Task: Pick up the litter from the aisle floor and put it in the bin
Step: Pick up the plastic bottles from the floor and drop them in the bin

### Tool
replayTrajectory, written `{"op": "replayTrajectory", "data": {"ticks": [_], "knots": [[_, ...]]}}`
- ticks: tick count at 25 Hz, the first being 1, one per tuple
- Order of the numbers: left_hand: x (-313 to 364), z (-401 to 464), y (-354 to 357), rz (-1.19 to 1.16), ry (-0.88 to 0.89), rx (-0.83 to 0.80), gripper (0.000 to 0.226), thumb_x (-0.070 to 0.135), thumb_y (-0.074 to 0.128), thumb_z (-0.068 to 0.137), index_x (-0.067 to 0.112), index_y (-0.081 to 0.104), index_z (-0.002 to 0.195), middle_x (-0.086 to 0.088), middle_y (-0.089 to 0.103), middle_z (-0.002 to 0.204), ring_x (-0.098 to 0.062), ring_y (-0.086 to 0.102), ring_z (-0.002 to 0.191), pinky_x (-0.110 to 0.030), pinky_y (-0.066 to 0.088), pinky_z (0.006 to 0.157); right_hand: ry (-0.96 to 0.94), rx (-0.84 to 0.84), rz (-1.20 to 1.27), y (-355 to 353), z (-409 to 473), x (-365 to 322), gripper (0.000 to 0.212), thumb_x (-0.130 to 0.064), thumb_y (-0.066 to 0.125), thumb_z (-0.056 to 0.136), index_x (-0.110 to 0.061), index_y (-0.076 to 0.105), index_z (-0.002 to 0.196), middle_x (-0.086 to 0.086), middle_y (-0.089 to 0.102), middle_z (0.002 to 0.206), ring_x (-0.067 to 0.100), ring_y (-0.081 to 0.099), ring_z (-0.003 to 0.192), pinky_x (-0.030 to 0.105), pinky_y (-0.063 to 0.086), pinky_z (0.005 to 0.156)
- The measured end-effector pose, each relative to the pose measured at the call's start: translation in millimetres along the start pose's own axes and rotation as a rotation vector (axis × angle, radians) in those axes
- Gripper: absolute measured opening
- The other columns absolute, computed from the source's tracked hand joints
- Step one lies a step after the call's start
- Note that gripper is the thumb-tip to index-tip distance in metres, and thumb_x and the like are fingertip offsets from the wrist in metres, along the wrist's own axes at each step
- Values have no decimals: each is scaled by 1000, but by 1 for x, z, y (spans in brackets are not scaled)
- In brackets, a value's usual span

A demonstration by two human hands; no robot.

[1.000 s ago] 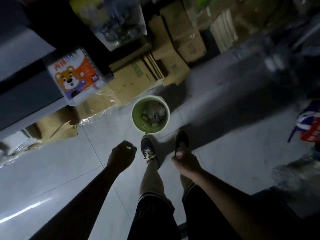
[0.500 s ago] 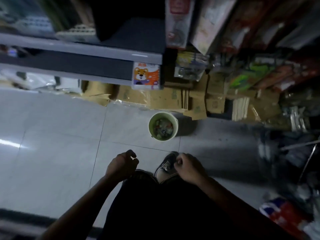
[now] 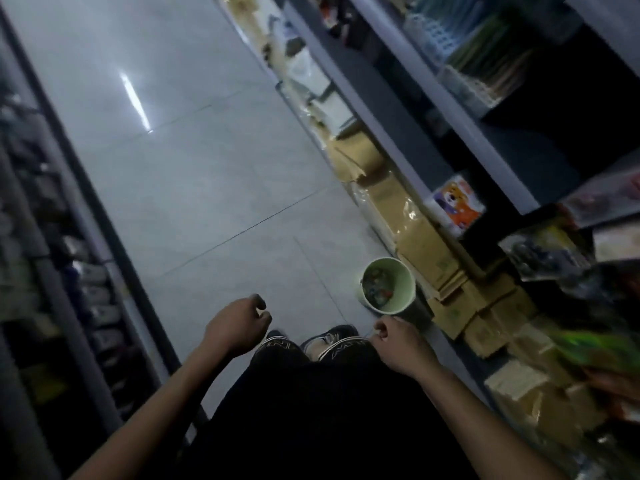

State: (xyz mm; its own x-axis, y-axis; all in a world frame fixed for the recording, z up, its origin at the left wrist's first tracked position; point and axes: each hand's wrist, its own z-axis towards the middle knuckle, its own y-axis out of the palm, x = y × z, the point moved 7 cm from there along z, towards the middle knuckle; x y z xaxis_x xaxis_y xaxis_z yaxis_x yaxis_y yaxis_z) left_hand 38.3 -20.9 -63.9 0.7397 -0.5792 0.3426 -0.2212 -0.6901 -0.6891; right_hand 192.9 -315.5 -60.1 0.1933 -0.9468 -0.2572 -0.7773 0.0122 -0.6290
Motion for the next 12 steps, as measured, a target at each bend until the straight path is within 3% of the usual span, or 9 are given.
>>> {"op": "replayTrajectory", "data": {"ticks": [6,12], "knots": [[-89,-58,-3,-125,-188,97,33,44,49,89,28,62,115,5,74,105,-23,65,99,-35,52,81,-179,-9,-211,7,4,-75,37,-38,57,98,-17,65,127,7,68,126,28,63,116,35,48,91],[-99,-68,-2,-173,-292,120,37,45,48,95,25,59,124,3,71,110,-19,61,92,-33,45,72,-285,-53,-281,3,25,-104,36,-42,57,96,-20,67,123,5,70,121,24,65,110,37,53,93]]}}
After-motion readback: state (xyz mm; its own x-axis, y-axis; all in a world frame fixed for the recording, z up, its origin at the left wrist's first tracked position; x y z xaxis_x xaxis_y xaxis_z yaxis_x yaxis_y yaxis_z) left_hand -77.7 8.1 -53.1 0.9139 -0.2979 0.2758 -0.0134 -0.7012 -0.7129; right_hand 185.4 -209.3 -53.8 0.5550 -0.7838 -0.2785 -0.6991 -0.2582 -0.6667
